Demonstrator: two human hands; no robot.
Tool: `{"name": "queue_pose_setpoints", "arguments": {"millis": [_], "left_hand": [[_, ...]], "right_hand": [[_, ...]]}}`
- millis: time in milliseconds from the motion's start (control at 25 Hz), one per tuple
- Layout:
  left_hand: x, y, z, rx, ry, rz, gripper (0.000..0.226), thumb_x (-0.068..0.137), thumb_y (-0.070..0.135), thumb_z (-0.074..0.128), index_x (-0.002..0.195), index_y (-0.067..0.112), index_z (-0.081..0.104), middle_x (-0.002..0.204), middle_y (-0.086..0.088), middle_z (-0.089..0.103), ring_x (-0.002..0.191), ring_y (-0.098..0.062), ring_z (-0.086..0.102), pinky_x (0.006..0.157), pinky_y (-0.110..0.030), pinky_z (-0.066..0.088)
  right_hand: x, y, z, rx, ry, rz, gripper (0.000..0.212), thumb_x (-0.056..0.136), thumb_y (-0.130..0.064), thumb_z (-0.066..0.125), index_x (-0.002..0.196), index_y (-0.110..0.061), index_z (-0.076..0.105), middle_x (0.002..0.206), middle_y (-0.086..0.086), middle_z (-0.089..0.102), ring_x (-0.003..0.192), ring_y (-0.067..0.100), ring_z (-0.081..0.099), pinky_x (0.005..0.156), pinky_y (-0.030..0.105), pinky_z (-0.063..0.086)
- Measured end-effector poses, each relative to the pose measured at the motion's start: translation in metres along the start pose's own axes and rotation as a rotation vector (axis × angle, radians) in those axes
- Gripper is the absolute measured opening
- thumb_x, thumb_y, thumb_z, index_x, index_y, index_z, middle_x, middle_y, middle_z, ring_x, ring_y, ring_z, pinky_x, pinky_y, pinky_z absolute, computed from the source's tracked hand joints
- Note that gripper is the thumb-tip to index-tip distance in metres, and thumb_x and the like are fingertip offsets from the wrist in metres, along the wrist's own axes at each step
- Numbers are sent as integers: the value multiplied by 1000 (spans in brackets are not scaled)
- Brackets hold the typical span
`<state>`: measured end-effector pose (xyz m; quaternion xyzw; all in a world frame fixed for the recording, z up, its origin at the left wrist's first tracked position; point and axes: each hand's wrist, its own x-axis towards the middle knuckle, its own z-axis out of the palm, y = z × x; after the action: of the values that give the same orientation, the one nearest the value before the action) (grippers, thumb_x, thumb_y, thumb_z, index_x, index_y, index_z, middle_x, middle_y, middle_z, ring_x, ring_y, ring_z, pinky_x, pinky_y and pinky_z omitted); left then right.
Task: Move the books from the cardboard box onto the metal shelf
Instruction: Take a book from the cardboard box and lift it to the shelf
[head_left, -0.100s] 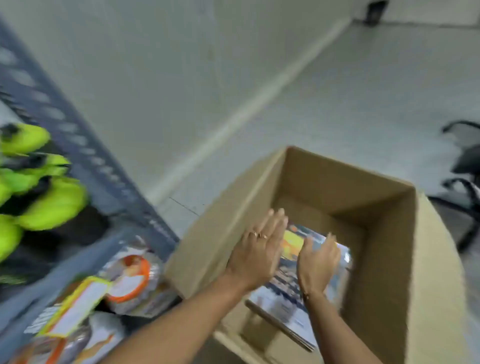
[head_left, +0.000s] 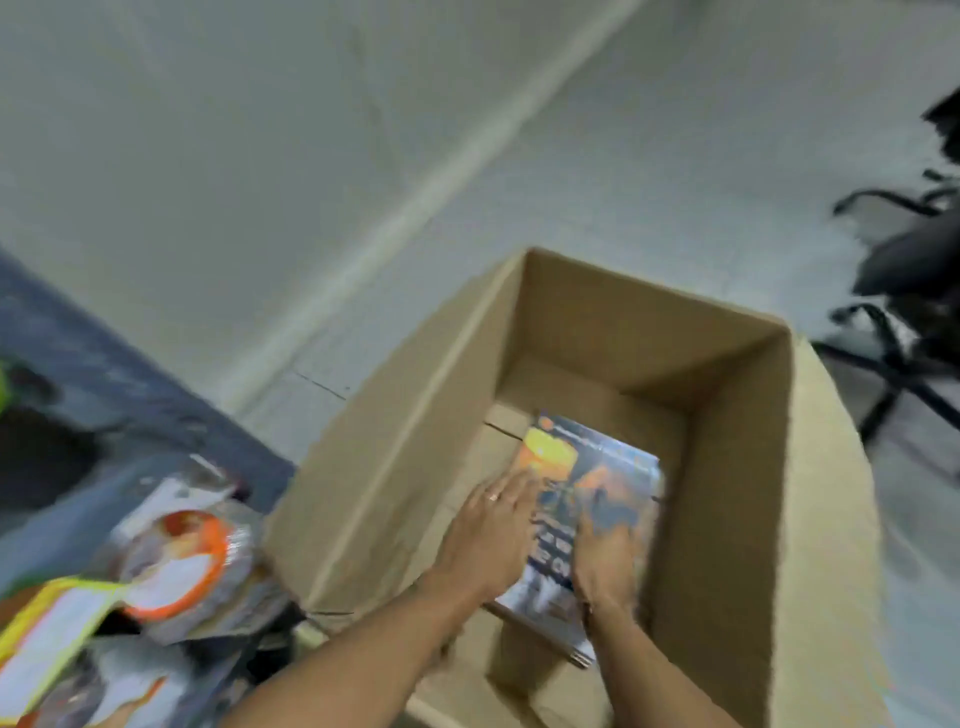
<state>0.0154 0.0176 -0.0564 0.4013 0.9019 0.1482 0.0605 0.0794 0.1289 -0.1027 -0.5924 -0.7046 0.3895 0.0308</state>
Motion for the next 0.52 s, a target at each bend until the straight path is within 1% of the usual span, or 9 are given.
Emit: {"name": "queue_pose_setpoints", "arguments": {"millis": [40,80,120,160,200,280,400,480,520], "left_hand": [[-3,-4,37,-31,-148,-139,45,79,22,52,122,14,59,122,-3,66,114,-20,63,95,-26,48],[-10,-15,61,-74,-303,-328,44,82,21,54,125,14,54,126,-5,61,117,-24,59,98,-30,46],[-13,-26,84,-97,-383,-499,45,86,24,53,129,13,47,131,-9,56,121,-28,54,101,-34,44],[-15,-32,102,-117,-482,-635,46,88,28,53,130,12,43,135,-12,52,123,-31,51,102,-36,42],[-15,-38,113,-107,-524,-728,45,90,28,51,130,10,43,136,-14,51,124,-33,50,102,-37,42],[-11,-38,120,-59,-525,-783,37,91,21,48,125,7,50,132,-17,55,121,-34,53,98,-37,45],[-1,-29,118,22,-515,-835,30,89,7,48,116,2,59,124,-19,60,114,-35,57,92,-37,49],[7,-28,111,43,-511,-866,29,89,4,48,116,1,60,125,-19,59,115,-35,57,93,-38,50],[8,-28,106,47,-499,-858,29,89,4,49,116,1,61,125,-19,59,115,-35,57,93,-37,50]], "right_hand": [[11,35,13,-57,-63,181,56,88,-41,48,125,1,48,134,26,49,124,40,45,107,46,39],[14,58,23,-93,-133,322,59,88,-39,53,130,1,43,138,24,44,128,39,41,106,44,37],[16,73,31,-141,-183,391,63,88,-38,56,133,2,40,141,22,40,130,38,38,105,42,37],[17,86,36,-184,-209,419,64,87,-40,57,132,3,40,141,21,40,129,37,38,104,41,38],[19,91,41,-197,-221,411,63,87,-42,57,129,3,44,138,19,44,127,36,40,101,40,39],[20,98,47,-150,-224,414,56,86,-41,59,123,0,48,131,17,49,122,35,44,98,41,42],[14,94,50,-74,-171,448,48,86,-32,62,120,-1,47,127,18,50,117,36,51,97,43,48],[10,84,51,-66,-81,449,46,87,-22,61,123,1,44,129,20,49,118,38,51,98,45,47],[8,80,49,-42,-10,437,45,87,-15,60,124,2,42,130,22,47,119,40,49,99,45,45]]}}
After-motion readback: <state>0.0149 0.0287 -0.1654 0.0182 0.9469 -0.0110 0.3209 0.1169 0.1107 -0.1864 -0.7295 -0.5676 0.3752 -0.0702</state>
